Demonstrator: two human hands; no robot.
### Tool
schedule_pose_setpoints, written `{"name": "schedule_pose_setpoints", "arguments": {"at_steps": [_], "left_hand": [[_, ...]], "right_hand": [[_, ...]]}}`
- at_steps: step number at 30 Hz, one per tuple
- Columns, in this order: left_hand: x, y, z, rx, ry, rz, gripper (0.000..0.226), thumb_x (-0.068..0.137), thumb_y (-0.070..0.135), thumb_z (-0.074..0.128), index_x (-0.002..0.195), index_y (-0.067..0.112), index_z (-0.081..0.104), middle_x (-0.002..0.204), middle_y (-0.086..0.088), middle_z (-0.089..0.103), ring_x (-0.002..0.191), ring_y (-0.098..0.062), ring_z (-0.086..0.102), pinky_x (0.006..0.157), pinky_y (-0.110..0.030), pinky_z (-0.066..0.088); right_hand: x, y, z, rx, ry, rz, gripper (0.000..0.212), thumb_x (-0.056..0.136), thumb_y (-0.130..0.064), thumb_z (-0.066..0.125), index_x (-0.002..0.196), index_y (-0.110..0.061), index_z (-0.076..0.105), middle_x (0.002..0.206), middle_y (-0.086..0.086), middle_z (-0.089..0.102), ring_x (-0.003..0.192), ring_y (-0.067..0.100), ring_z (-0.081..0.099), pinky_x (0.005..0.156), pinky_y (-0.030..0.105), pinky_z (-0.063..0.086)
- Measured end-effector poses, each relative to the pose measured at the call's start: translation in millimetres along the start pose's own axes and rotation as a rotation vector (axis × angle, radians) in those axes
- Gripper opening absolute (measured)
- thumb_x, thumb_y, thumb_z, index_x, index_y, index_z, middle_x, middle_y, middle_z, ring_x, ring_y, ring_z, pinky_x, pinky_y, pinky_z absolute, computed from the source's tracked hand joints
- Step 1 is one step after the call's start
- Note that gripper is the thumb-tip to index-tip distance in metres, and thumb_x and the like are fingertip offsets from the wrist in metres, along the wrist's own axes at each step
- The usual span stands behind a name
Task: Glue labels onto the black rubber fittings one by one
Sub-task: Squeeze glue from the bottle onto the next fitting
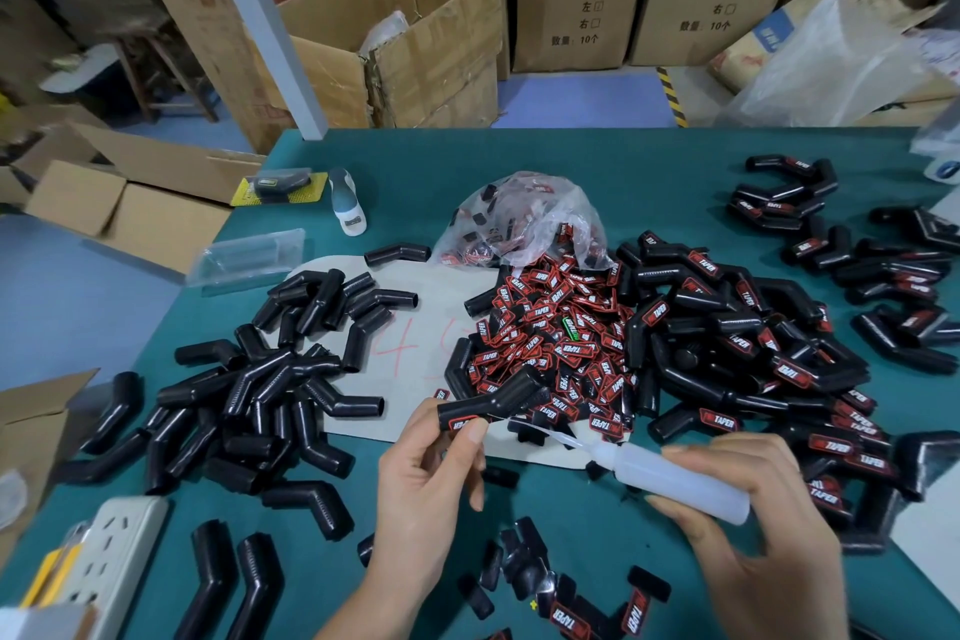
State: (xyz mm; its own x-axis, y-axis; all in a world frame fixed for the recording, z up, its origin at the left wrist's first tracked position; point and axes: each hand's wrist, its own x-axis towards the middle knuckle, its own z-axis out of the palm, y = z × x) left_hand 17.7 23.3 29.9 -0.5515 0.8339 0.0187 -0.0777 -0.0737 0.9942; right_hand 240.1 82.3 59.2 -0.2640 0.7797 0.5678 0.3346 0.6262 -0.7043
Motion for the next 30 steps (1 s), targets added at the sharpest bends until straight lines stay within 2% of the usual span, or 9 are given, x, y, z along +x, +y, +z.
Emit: {"name": "schedule_pose_setpoints", "arguments": {"at_steps": [4,8,12,17,24,30], "left_hand": [[-0.4,-0.3,-0.4,0.002,0.004,-0.002,0.019,0.097,0.014,0.072,0.080,0.022,0.077,0.075,-0.010,0.049,0.056,-0.020,0.047,0.044,-0.023,0.044],[-0.6,0.9,1.1,-0.008,0.018,-0.012,0.016,0.089,0.014,0.066,0.081,0.022,0.077,0.075,-0.010,0.050,0.054,-0.019,0.047,0.044,-0.023,0.043],[-0.3,1.0,1.7,-0.003,0.020,-0.015,0.014,0.088,0.016,0.067,0.080,0.021,0.077,0.074,-0.009,0.050,0.053,-0.019,0.047,0.044,-0.023,0.043],[-0.2,0.0,0.6,0.003,0.014,-0.010,0.016,0.090,0.015,0.067,0.081,0.023,0.078,0.075,-0.010,0.050,0.054,-0.020,0.047,0.044,-0.023,0.043],[0.3,-2.3,-1.0,0.006,0.012,-0.021,0.011,0.093,0.017,0.075,0.083,0.021,0.078,0.075,-0.010,0.050,0.055,-0.021,0.047,0.044,-0.024,0.043],[0.4,-2.4,-0.6,0.011,0.009,-0.014,0.017,0.096,0.015,0.071,0.082,0.023,0.078,0.075,-0.009,0.049,0.055,-0.020,0.047,0.044,-0.023,0.043]], "right_hand": [[-0.6,1.0,-0.3,-0.005,0.001,0.000,0.028,0.083,-0.030,0.070,0.110,-0.032,0.061,0.113,-0.023,0.063,0.098,0.008,0.058,0.083,0.034,0.046],[-0.9,1.6,0.4,-0.008,0.010,-0.007,0.029,0.083,-0.030,0.070,0.110,-0.032,0.061,0.106,-0.017,0.067,0.094,0.013,0.058,0.081,0.035,0.046],[-1.0,1.6,1.0,0.002,0.014,-0.006,0.029,0.083,-0.029,0.070,0.110,-0.032,0.062,0.113,-0.019,0.066,0.095,0.012,0.059,0.083,0.029,0.045],[-0.6,0.3,1.4,-0.005,0.022,-0.007,0.028,0.083,-0.029,0.070,0.110,-0.033,0.062,0.113,-0.019,0.065,0.093,0.014,0.059,0.080,0.035,0.046],[-0.1,-1.1,0.5,-0.008,0.006,-0.009,0.028,0.084,-0.029,0.069,0.110,-0.033,0.061,0.113,-0.023,0.063,0.095,0.010,0.058,0.084,0.027,0.045],[1.1,-3.1,1.0,-0.008,0.004,0.006,0.026,0.086,-0.033,0.069,0.111,-0.033,0.061,0.112,-0.024,0.063,0.097,0.008,0.057,0.085,0.024,0.045]]}}
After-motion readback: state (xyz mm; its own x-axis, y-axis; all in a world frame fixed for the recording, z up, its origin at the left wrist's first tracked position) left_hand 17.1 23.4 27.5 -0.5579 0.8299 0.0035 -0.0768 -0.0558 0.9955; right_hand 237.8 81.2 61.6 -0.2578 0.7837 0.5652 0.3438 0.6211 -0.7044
